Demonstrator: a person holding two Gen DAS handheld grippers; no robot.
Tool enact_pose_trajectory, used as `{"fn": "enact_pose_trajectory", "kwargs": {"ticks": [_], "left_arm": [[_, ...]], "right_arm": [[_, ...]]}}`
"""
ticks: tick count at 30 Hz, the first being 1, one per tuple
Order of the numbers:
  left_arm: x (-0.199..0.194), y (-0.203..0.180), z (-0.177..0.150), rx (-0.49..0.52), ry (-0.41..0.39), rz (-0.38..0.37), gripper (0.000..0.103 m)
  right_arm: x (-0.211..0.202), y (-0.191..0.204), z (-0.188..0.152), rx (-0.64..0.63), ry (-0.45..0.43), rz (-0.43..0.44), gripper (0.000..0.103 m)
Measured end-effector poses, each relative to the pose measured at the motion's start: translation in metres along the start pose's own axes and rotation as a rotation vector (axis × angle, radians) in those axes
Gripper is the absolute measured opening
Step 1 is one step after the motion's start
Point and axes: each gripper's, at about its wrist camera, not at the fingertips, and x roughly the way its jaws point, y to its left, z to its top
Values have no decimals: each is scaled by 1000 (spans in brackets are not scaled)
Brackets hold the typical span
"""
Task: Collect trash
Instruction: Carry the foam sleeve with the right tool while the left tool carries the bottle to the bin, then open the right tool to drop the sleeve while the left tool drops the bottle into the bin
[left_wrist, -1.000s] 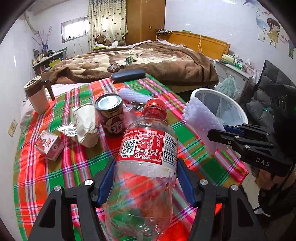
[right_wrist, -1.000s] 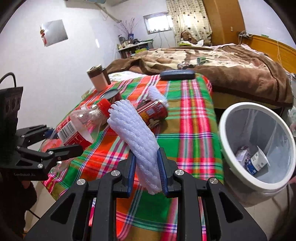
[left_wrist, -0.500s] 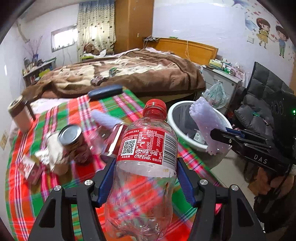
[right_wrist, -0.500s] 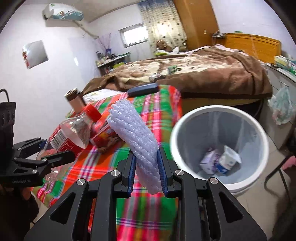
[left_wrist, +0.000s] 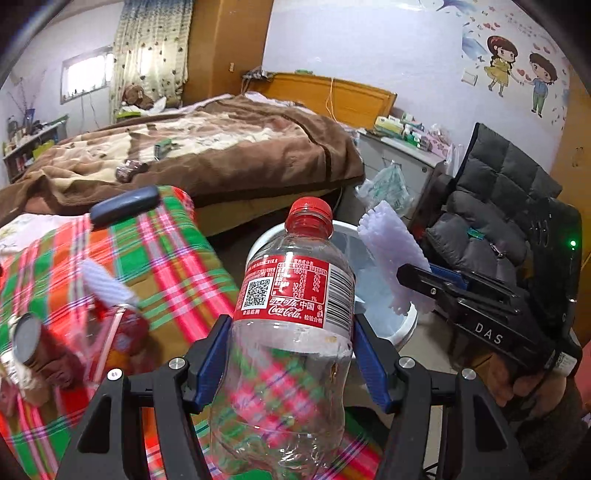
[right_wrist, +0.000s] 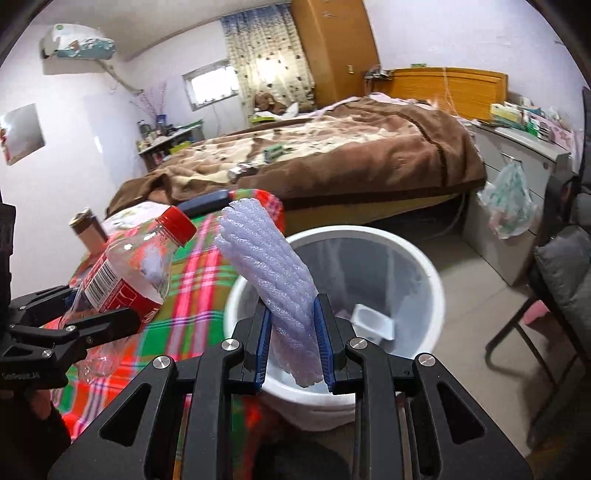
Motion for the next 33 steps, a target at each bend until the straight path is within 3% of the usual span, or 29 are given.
{"fn": "enact_pose_trajectory", "kwargs": {"ticks": [10, 21, 26, 28, 33], "left_arm": [[64, -26, 18, 5, 64, -57, 64], [102, -29, 33, -20, 88, -79, 64], [108, -27, 36, -40, 73, -93, 70], [108, -27, 36, -45, 71, -94, 70], [100, -25, 33, -46, 69, -76, 70]], "right_arm": [[22, -35, 1, 28, 50, -64, 24], [39, -56, -2, 48, 104, -109, 26], [39, -59, 2, 57, 102, -138, 42], [39, -61, 2, 66, 102, -139, 58], [34, -61, -1, 62, 93, -133, 58]]}}
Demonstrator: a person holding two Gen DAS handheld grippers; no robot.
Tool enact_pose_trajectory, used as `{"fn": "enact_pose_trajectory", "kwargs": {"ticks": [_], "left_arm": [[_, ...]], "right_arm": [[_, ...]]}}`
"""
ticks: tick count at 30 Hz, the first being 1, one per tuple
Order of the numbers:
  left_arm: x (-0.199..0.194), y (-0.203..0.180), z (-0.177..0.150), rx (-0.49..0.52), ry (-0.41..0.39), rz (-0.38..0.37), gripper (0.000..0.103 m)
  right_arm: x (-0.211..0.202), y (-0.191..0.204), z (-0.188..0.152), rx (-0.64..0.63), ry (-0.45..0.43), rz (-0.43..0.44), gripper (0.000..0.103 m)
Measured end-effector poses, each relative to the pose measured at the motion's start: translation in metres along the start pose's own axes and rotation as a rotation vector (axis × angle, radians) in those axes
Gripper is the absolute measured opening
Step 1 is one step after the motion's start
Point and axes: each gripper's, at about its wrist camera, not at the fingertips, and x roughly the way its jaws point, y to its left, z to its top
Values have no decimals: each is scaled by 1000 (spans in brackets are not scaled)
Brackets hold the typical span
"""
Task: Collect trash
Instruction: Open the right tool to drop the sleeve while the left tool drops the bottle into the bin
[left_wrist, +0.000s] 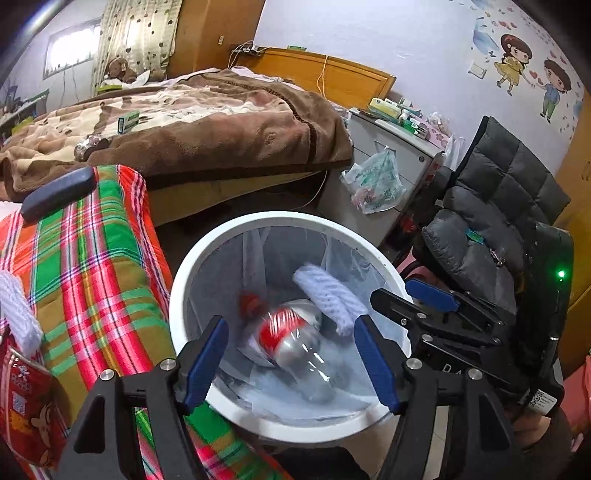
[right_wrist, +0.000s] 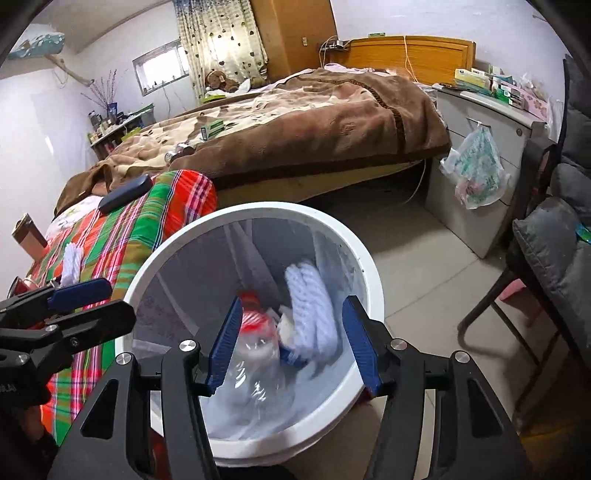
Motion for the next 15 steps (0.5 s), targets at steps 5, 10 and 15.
{"fn": "enact_pose_trajectory", "kwargs": {"ticks": [5, 10, 15], "left_arm": [[-17, 1, -6, 1, -29, 46, 70], [-39, 6, -15, -5, -63, 102, 70], [-61, 15, -24, -28, -95, 128, 70]], "right_arm": [[-7, 4, -1, 6, -19, 6, 58], [-19, 13, -1, -3, -49, 11, 58], [-25, 30, -4, -24, -63, 20, 58]]}}
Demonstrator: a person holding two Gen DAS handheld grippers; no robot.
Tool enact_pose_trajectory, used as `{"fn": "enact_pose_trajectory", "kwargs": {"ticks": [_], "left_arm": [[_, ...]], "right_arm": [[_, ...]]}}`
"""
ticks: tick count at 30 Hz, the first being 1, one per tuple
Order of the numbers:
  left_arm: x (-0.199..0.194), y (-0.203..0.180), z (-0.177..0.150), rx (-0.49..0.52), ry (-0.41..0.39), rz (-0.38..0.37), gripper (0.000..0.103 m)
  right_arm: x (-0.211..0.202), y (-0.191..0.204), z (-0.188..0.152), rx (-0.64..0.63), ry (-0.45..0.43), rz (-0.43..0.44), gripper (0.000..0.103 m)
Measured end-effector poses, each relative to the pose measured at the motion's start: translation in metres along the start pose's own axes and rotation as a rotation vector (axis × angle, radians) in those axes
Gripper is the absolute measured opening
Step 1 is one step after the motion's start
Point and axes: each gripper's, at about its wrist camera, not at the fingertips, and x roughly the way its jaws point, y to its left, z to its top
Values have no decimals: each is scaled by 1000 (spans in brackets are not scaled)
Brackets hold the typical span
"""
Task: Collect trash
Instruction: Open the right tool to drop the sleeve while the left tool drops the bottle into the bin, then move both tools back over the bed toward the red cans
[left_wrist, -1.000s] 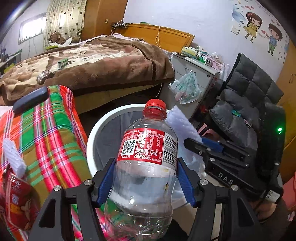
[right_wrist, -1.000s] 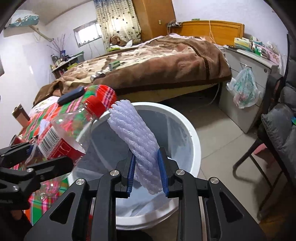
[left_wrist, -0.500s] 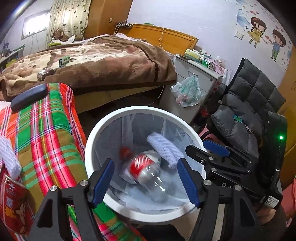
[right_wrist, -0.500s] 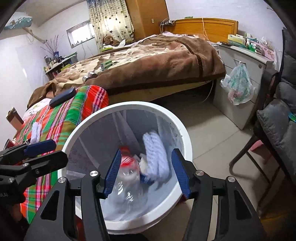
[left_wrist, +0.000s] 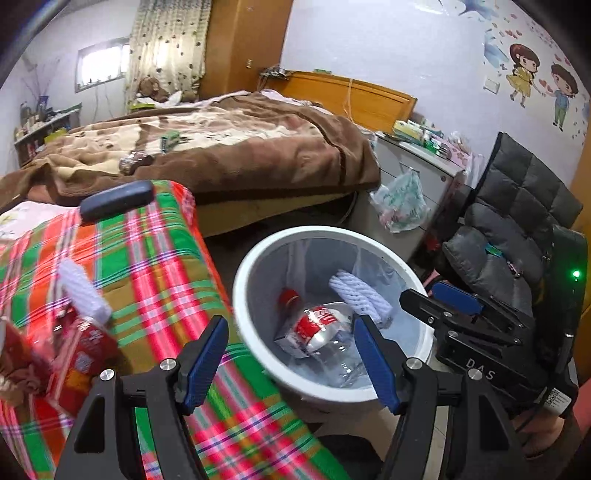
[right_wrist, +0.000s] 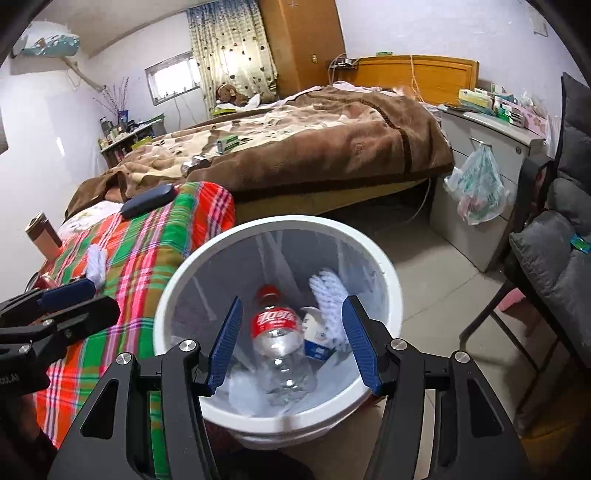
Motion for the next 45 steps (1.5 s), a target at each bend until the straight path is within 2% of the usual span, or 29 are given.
{"fn": "enact_pose_trajectory", "kwargs": {"ticks": [3, 10, 14, 28, 32, 39, 45], "left_arm": [[-15, 10, -6, -15, -26, 7, 70], [-53, 43, -24, -69, -84, 88, 70], [-75, 67, -36, -96, -117, 159, 70], [-132, 152, -87, -252, -146, 280, 70], [-146, 177, -97, -291, -150, 323, 70], [-161, 228, -113, -377, -148, 380, 70], [-170, 277, -126, -453, -133, 421, 70]], "right_arm": [[-3, 10, -2, -12, -10, 19, 58], [-4, 37, -6, -42, -9, 81, 58], [-4, 54, -9, -62, -2, 122, 58], [6, 117, -19, -112, 53, 246, 58], [15, 137, -22, -121, 97, 297, 58], [31, 178, -23, -164, 140, 327, 59], [51, 198, -19, -134, 187, 321, 59]]}}
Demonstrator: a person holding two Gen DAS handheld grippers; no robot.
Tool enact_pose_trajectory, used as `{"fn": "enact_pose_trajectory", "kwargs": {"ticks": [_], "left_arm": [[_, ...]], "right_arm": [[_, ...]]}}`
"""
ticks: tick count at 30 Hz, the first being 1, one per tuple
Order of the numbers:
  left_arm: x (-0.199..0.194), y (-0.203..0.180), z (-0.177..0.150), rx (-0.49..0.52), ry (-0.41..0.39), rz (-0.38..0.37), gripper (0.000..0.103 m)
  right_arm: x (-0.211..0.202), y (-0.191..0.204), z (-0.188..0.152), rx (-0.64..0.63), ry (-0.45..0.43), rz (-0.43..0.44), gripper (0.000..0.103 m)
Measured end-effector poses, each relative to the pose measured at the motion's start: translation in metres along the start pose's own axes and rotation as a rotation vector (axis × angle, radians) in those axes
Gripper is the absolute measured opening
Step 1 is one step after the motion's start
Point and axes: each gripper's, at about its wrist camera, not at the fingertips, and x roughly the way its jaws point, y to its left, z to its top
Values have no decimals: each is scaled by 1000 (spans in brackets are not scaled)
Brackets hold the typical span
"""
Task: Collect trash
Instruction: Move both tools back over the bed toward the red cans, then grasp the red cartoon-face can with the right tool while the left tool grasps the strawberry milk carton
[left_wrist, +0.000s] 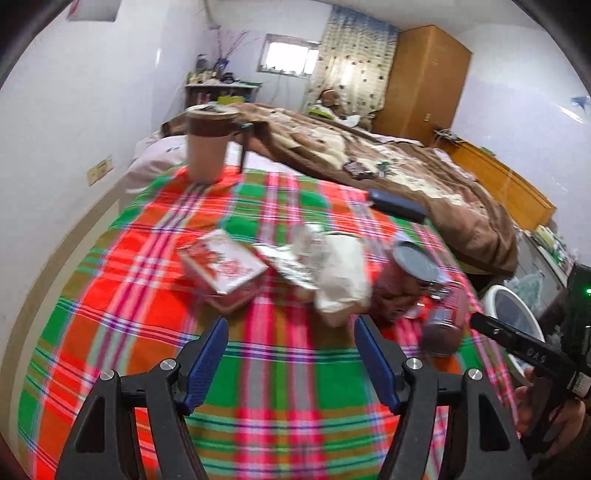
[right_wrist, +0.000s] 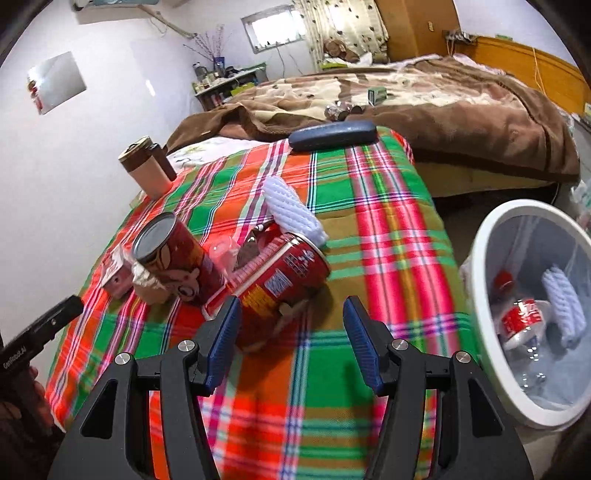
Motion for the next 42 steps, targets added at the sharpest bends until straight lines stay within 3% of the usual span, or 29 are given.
{"fn": "enact_pose_trajectory", "kwargs": {"ticks": [2, 4, 9, 21, 30, 33, 35, 42], "left_arm": [[4, 14, 4, -22, 6, 27, 70], [6, 25, 8, -32, 1, 43, 70], [20, 45, 23, -72, 14, 59, 70], [70, 51, 49, -107, 78, 53, 71], [92, 50, 53, -104, 130, 79, 71], [95, 50, 52, -107, 138, 71, 71], [96, 51, 52, -110, 133, 81, 71], [92, 60, 50, -132, 163, 75, 72]], "right_arm": [[8, 0, 3, 39, 19, 11, 60], [12, -1, 6, 77, 23, 11, 70], [22, 3, 11, 114, 37, 26, 70], [40, 16, 18, 93, 88, 35, 70], [44, 28, 12, -26, 123, -9, 70], [38, 28, 8, -80, 108, -42, 60], [34, 29, 5, -119, 98, -79, 59], [27, 21, 1, -122, 90, -79, 59]]}}
